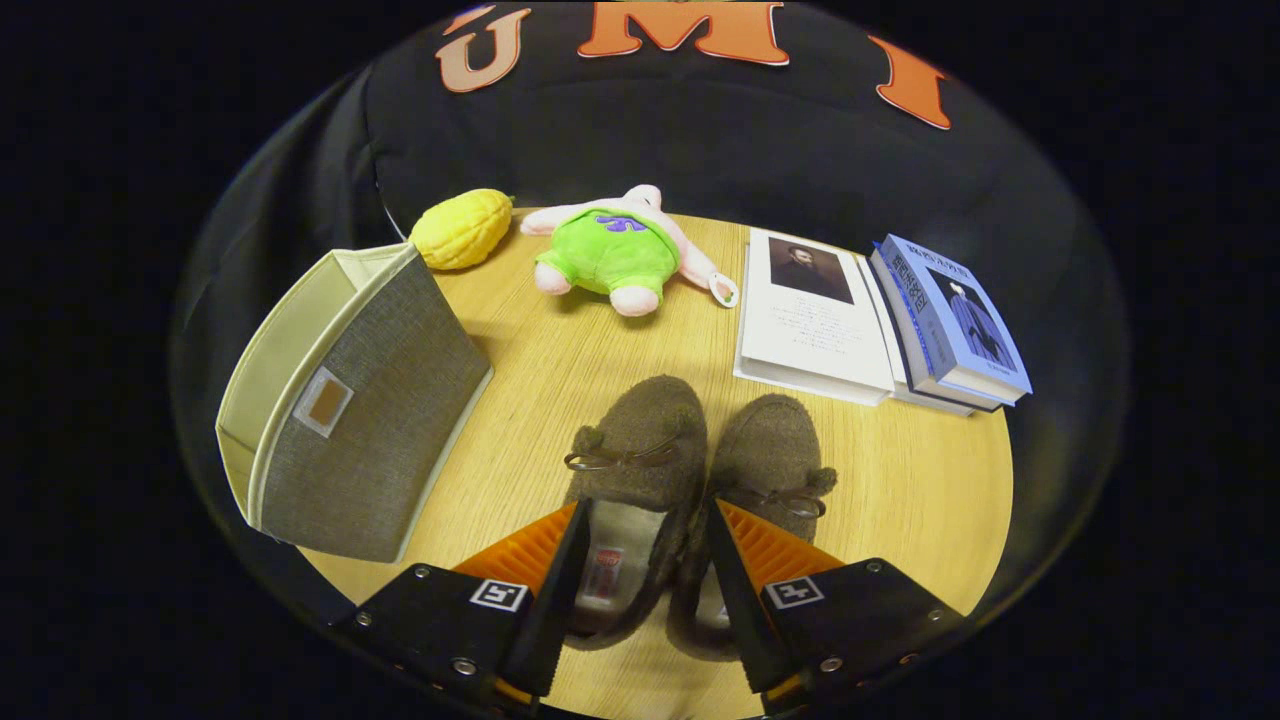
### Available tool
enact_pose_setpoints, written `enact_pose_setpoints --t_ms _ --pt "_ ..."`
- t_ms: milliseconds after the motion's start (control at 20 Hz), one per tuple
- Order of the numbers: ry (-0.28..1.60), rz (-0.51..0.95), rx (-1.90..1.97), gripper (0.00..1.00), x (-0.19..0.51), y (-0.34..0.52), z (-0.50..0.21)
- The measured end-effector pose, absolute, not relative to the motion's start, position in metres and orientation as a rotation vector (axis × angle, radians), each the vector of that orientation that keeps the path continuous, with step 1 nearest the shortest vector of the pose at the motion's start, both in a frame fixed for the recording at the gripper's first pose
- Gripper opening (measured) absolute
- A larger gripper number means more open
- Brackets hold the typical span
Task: Open the storage box then place both shoes into the box .Put the left shoe in first, then the right shoe, with the right side of both shoes facing outward in a uniform manner.
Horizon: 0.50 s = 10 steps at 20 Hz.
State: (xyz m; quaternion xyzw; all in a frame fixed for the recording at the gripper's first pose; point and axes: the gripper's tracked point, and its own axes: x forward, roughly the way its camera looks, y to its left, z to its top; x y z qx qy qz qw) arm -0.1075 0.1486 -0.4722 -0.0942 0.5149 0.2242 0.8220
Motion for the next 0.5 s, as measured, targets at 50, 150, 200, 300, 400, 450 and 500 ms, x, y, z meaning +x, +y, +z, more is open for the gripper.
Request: enact_pose_setpoints --t_ms 50,150,200,300,400,450,500 --pt "1.099 0.477 -0.209 0.69 -0.107 0.149 -0.478" --pt "1.11 0.487 -0.251 0.64 -0.111 0.147 -0.489" --pt "1.113 0.495 -0.272 0.61 -0.113 0.146 -0.494" --pt "1.092 0.493 -0.295 0.53 -0.111 0.147 -0.499" --pt "1.072 0.491 -0.304 0.48 -0.105 0.152 -0.503" --pt "1.069 0.496 -0.315 0.45 -0.104 0.154 -0.505" --pt "1.077 0.496 -0.336 0.44 -0.103 0.154 -0.512"
